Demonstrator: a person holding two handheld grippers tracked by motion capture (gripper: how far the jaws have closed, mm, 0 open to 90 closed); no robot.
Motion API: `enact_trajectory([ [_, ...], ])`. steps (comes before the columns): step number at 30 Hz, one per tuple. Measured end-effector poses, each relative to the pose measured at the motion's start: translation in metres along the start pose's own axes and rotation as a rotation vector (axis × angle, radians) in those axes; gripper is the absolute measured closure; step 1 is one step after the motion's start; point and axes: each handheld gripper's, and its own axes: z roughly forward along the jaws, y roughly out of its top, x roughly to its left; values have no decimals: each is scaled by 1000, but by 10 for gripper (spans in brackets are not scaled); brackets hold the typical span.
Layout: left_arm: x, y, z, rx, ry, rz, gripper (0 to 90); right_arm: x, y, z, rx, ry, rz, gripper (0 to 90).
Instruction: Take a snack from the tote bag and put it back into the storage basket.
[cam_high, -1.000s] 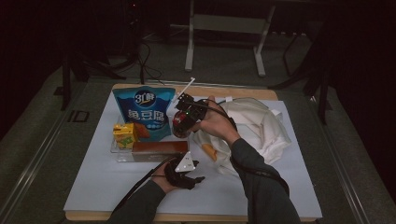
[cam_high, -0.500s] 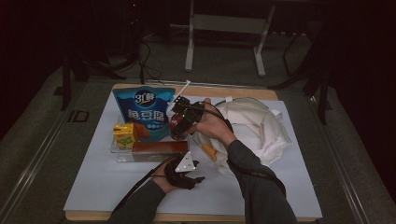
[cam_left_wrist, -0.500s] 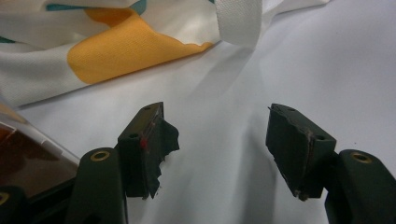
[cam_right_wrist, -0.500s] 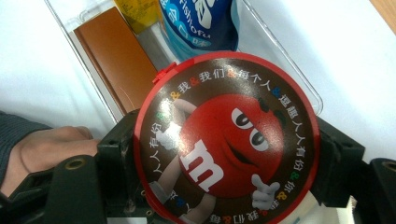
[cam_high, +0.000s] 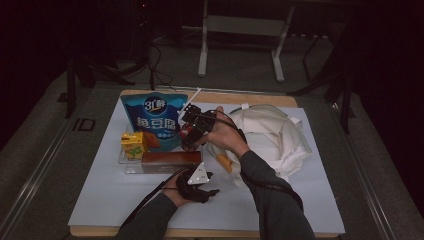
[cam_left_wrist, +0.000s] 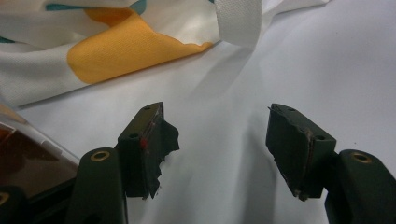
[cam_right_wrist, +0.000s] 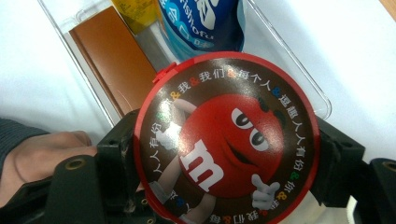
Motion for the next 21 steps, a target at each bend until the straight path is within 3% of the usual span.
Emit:
enact_trajectory([
  [21, 0, 0, 0, 0, -1, 6, 382, -1, -4, 14, 8, -12, 39, 254],
])
